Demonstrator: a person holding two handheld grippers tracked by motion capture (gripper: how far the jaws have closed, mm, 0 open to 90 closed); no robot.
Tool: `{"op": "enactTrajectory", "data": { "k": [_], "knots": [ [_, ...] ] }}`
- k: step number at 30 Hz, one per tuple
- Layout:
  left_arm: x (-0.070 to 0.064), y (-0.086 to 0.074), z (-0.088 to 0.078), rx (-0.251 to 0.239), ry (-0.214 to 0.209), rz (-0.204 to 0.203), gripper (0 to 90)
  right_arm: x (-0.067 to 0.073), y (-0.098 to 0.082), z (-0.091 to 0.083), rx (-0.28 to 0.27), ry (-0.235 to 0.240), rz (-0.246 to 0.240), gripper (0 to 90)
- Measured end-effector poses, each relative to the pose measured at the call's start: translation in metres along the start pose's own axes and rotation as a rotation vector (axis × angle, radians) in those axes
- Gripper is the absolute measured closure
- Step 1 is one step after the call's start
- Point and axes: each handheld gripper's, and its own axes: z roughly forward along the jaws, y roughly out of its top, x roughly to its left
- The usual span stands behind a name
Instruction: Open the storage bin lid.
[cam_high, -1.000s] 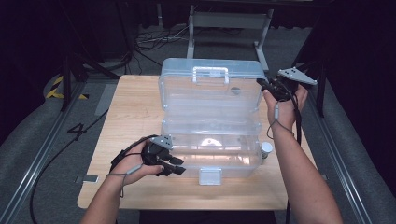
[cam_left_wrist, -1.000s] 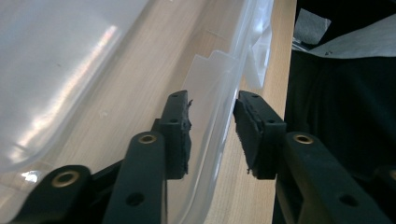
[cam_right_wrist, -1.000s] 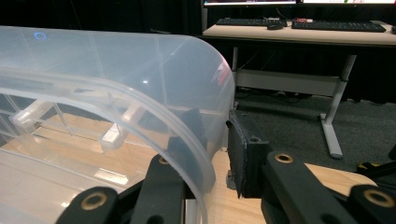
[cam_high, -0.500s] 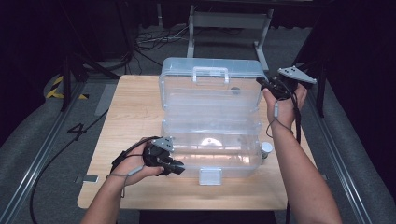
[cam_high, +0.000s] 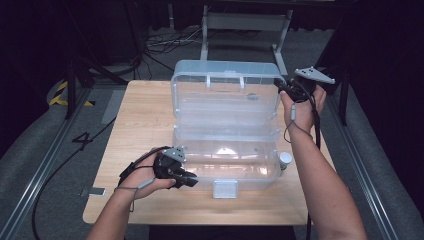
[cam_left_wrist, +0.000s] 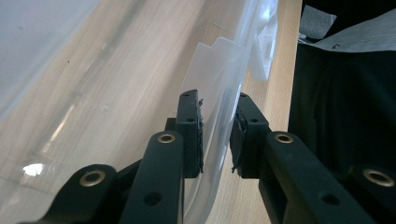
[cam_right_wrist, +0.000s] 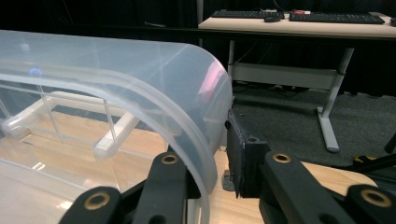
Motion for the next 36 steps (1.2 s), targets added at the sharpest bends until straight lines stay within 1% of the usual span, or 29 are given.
{"op": "enactTrajectory", "data": {
  "k": [4,7,13,19,27,36],
  "knots": [
    [0.0,-0.001,0.0,-0.002,0.001,-0.004,75.7,-0.001,0.001,0.004,0.008,-0.006,0.001,77.7],
    [0.0,-0.002,0.0,-0.01,0.0,-0.015,75.4,-0.001,0.001,0.007,0.008,-0.015,0.0,78.0],
    [-0.001,-0.002,0.0,-0.014,0.003,-0.012,75.2,0.0,0.001,0.013,-0.011,-0.033,-0.007,78.5],
    [-0.001,-0.003,0.0,-0.015,0.007,-0.015,75.1,-0.002,0.0,0.02,-0.022,-0.037,-0.004,79.7],
    [-0.001,-0.004,0.0,-0.015,0.01,-0.02,74.8,-0.005,0.003,0.029,0.014,-0.043,-0.011,80.7],
    [-0.001,-0.004,0.0,-0.02,0.01,-0.022,74.6,-0.009,0.004,0.039,0.041,-0.035,0.006,80.7]
  ]
}}
